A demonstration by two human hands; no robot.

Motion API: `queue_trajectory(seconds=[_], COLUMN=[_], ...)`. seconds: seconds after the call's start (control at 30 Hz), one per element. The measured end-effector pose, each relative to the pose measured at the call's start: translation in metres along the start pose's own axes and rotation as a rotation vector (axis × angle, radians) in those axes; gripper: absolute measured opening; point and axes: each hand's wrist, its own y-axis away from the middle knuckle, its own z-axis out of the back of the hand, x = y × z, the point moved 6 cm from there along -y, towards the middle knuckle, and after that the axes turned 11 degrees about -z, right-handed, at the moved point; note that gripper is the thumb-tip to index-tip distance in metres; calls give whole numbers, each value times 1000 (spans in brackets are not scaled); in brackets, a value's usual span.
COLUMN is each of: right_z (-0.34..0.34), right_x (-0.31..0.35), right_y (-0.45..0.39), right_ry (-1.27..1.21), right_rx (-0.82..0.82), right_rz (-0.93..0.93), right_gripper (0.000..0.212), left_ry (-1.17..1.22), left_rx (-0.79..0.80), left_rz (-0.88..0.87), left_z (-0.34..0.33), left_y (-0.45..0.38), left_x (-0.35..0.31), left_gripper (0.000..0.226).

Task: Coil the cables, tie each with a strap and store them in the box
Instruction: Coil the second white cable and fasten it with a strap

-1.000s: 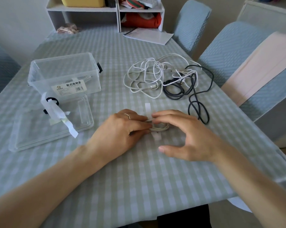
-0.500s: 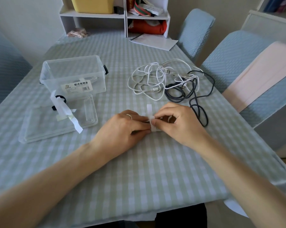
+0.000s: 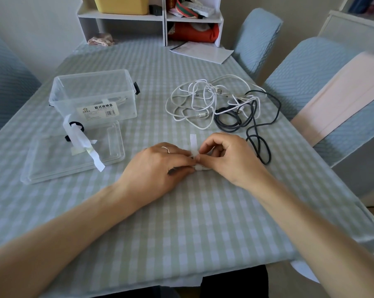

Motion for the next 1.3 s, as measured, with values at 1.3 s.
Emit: queue_trajectory(seconds=[1.3], right_z=[8], right_x=[21], right_y=[10], right_ry=[112], right_rx=[-86], right_rz=[380], right_gripper=[4], left_ry=[-183], left_rx=[73], left_rz=[-153], left_z=[3], left_y=[-5], left_x=[-13], left_gripper=[22])
